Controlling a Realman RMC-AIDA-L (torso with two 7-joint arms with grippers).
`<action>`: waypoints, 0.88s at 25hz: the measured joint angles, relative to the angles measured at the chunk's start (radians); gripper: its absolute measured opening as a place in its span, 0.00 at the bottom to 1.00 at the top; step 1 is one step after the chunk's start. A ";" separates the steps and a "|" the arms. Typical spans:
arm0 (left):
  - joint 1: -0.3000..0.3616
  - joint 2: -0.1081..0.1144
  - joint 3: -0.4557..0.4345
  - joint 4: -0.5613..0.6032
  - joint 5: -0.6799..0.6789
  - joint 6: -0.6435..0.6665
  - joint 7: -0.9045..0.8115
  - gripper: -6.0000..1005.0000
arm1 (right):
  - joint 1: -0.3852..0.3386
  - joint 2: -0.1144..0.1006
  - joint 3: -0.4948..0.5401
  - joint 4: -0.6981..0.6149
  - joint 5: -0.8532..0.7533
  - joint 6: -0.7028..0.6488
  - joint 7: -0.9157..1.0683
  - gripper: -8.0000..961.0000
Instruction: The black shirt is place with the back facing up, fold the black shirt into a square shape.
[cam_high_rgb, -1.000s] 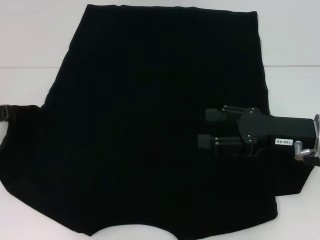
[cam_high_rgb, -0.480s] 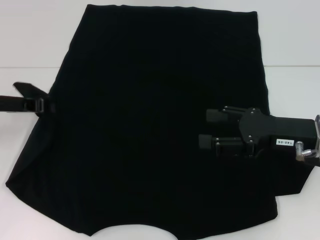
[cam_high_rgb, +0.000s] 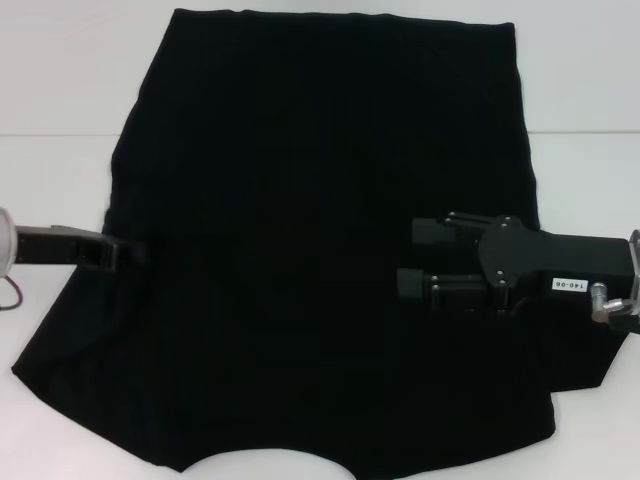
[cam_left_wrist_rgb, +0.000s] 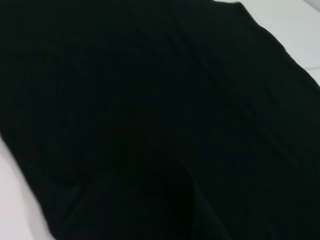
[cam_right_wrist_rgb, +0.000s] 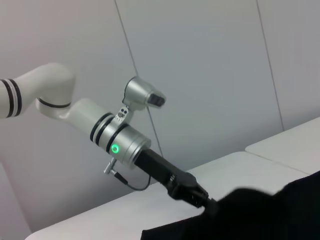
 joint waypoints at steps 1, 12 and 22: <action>0.000 -0.004 0.008 -0.001 0.000 0.000 0.005 0.01 | 0.002 0.000 0.000 0.000 0.000 0.000 0.000 0.92; -0.014 -0.016 0.058 0.017 -0.034 0.070 -0.025 0.10 | 0.007 -0.005 0.004 -0.001 0.012 0.001 0.009 0.92; 0.032 -0.029 0.055 -0.064 -0.399 0.420 0.372 0.52 | 0.003 -0.119 -0.007 -0.021 -0.048 0.160 0.555 0.92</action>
